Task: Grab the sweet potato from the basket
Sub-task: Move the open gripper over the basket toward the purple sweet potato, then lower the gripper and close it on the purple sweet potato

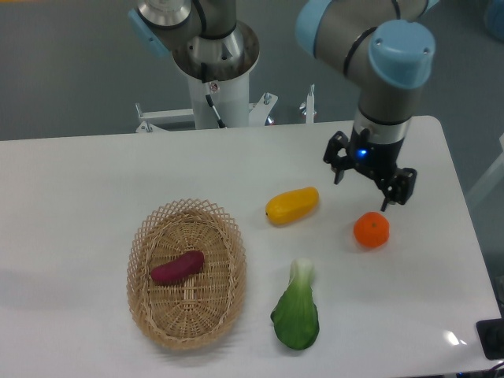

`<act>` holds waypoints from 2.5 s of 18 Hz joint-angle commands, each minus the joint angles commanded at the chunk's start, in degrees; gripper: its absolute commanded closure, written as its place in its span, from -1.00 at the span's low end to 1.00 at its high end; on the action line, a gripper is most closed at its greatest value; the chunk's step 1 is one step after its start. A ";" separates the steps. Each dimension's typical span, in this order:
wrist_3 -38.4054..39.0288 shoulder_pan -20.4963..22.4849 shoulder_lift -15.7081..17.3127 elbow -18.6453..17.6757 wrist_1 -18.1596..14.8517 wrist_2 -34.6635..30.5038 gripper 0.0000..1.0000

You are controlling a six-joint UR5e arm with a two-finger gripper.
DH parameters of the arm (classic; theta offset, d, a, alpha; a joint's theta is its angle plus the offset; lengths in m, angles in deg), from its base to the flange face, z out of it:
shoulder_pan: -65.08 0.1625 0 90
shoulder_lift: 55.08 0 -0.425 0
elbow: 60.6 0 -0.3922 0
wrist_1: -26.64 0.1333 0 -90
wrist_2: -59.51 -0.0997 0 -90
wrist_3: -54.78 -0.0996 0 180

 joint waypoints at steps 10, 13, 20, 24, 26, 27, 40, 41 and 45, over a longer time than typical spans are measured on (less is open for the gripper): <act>17.31 -13.62 -1.23 -5.54 7.65 0.00 -1.00; 20.66 -17.49 -4.12 -5.90 10.88 -0.17 -1.00; 18.83 -22.77 -10.36 -6.51 15.12 -0.53 -1.00; 16.37 -23.66 -12.13 -6.42 16.00 -0.62 -1.00; 16.10 -24.27 -12.30 -6.60 15.91 -0.62 -1.00; 15.66 -24.36 -12.39 -6.60 15.91 -0.70 -1.00; 17.77 -26.55 -14.94 -7.83 17.93 -4.83 -0.88; 17.77 -26.56 -14.85 -7.83 17.93 -4.83 -0.61; 17.42 -26.56 -14.68 -7.48 18.02 -4.83 0.19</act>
